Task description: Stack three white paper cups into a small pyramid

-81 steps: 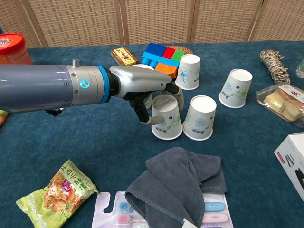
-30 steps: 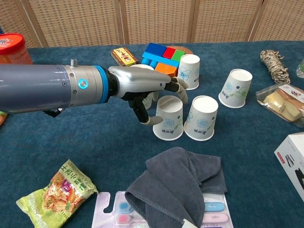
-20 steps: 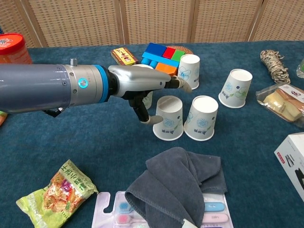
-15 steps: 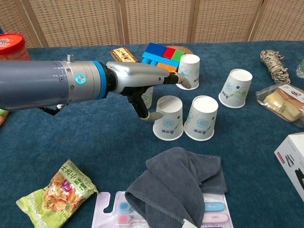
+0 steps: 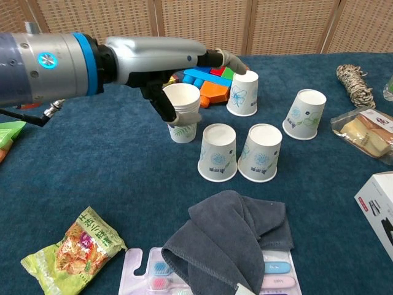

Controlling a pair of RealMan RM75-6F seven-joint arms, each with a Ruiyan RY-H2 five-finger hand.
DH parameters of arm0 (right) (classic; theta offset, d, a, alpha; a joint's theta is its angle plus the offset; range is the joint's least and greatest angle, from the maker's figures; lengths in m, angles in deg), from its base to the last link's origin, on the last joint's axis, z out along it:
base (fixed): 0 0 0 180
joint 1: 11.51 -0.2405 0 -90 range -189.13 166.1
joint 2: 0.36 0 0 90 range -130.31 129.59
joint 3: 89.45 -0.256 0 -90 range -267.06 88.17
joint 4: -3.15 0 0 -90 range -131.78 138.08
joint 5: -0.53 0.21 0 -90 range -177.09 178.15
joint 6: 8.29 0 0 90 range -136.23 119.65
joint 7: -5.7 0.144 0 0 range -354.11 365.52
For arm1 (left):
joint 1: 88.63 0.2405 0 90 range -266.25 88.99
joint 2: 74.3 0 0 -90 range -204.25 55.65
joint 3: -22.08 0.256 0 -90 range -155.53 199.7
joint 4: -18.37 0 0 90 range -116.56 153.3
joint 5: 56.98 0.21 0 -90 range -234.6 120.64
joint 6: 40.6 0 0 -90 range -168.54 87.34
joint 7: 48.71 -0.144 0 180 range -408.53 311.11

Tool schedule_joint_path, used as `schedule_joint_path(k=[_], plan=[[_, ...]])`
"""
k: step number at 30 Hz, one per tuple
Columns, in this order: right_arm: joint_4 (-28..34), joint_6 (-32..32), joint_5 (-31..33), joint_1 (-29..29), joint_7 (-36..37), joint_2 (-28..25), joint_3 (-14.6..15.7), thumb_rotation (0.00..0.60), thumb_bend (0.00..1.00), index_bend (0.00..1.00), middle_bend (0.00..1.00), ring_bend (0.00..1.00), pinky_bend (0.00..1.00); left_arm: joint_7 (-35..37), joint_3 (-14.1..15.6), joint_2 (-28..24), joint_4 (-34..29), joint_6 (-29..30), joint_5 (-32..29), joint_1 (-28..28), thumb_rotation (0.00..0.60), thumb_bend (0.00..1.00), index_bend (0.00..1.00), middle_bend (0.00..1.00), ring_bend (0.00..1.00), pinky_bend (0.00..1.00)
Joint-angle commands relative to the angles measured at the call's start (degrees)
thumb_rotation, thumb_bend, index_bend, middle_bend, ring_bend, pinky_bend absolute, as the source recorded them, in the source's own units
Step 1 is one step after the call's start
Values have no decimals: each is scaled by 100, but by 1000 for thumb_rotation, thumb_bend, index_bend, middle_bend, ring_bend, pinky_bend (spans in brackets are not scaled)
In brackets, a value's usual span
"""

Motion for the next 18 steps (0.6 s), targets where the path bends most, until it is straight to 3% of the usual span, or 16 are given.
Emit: schedule_joint_path(k=[1,9,18], plan=[[-19,-54,32,-40,-15,20,-11,600,339,31,0,0,0,43,58,-346,-354,224,250,197,600,469,0,0,0,0],[-105,-278,237,-193,-96,86,-83,600,336,31,0,0,0,174,206,-1061,-997,800,698,720,600,469,0,0,0,0],[-105,-839,372,-603,-512,213,-139,600,327,0,0,0,0,646,559,-2158,-1549,1802,1518,1706,600,468,0,0,0,0]])
